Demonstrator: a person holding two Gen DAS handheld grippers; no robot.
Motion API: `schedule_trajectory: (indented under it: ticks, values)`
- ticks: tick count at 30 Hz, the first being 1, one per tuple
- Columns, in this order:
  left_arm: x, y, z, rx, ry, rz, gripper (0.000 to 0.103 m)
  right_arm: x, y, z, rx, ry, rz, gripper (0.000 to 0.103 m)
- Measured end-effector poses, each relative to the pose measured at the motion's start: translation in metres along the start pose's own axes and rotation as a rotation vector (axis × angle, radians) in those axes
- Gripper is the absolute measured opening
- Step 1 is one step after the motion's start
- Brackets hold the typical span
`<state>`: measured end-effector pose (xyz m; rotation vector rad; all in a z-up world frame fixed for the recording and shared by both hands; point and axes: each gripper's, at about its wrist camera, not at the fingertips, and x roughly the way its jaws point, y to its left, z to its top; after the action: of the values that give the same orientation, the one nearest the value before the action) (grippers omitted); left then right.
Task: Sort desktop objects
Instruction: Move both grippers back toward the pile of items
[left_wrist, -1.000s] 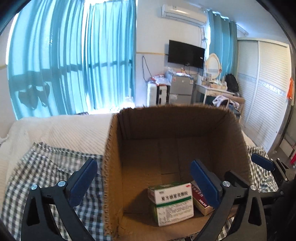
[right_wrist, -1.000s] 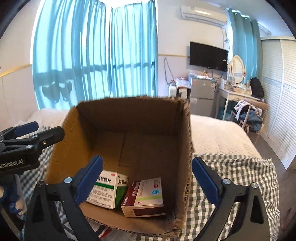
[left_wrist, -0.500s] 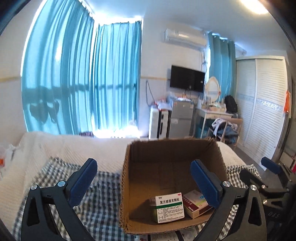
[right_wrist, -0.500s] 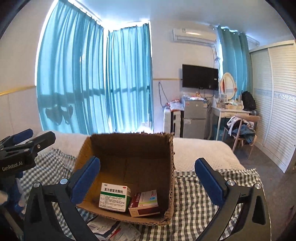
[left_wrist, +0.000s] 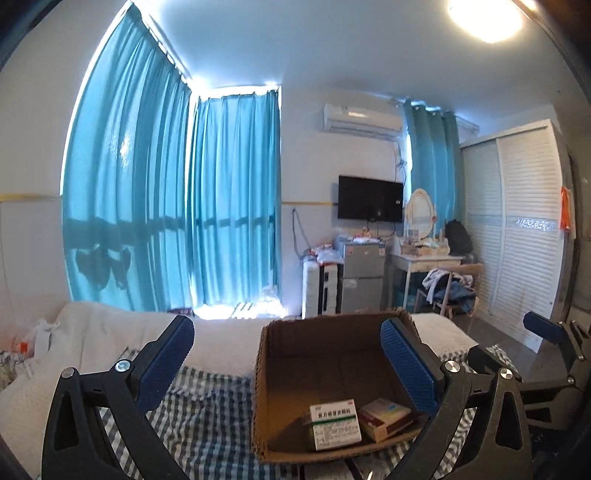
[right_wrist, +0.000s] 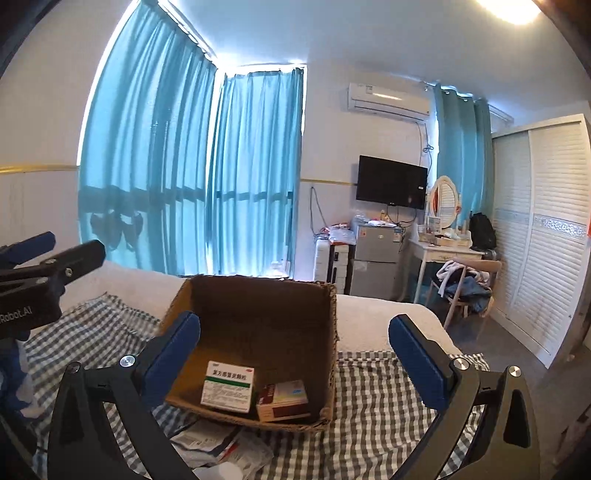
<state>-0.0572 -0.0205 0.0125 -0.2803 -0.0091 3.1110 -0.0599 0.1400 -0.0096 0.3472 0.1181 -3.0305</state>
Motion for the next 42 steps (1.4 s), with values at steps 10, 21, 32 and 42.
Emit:
schedule_trajectory:
  ticks: [10,21,32,42]
  values:
    - [-0.015,0.006,-0.016,0.034,0.096,0.015,0.103,-0.024,-0.002,-0.017,-0.005,0.019,0.013,0.103]
    - [-0.022,0.012,-0.049,0.007,0.173,0.039,0.103,-0.022,-0.015,-0.056,0.042,0.172,0.06,0.103]
    - [-0.013,0.018,-0.103,-0.004,0.33,0.039,0.103,-0.003,-0.012,-0.106,0.021,0.32,0.124,0.096]
    - [-0.006,0.011,-0.141,0.025,0.455,0.026,0.103,0.015,-0.021,-0.153,0.025,0.491,0.106,0.082]
